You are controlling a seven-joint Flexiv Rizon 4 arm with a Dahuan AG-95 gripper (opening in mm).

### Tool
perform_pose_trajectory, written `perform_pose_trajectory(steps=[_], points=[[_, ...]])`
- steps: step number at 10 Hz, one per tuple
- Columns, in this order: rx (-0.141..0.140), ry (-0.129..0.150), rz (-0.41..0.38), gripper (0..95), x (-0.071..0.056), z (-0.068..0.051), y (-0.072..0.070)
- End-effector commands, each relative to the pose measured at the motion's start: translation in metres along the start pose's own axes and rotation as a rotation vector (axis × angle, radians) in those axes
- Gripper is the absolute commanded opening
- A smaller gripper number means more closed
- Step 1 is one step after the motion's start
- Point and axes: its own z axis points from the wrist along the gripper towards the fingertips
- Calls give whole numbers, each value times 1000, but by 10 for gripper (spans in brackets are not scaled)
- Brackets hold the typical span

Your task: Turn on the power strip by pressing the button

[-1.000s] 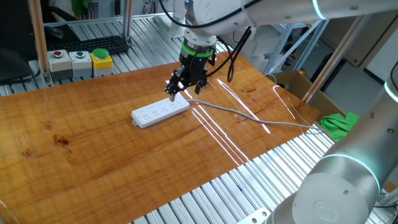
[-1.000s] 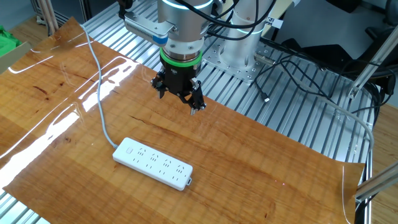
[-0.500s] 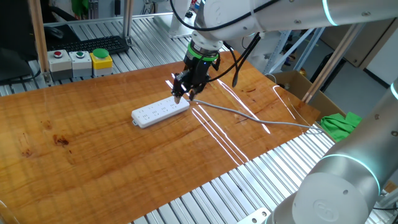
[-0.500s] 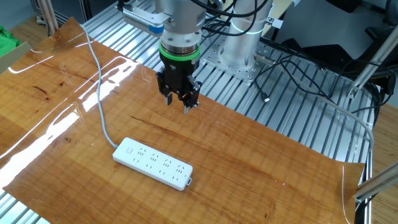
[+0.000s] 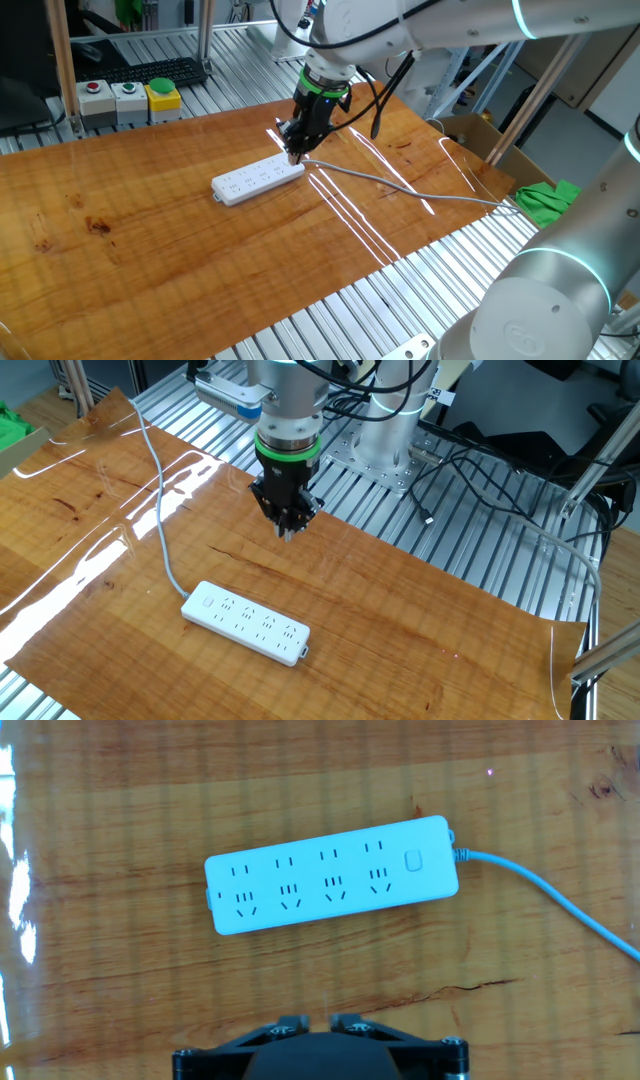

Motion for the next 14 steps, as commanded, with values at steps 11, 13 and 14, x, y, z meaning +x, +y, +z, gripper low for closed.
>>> perform_pose_trajectory(steps=[11,13,14], points=[[-5,-15,-28,0,-11,48,-18],[-2,-20,-27,0,-18,57,-24],[-3,-20,-28,0,-24,61,-28]])
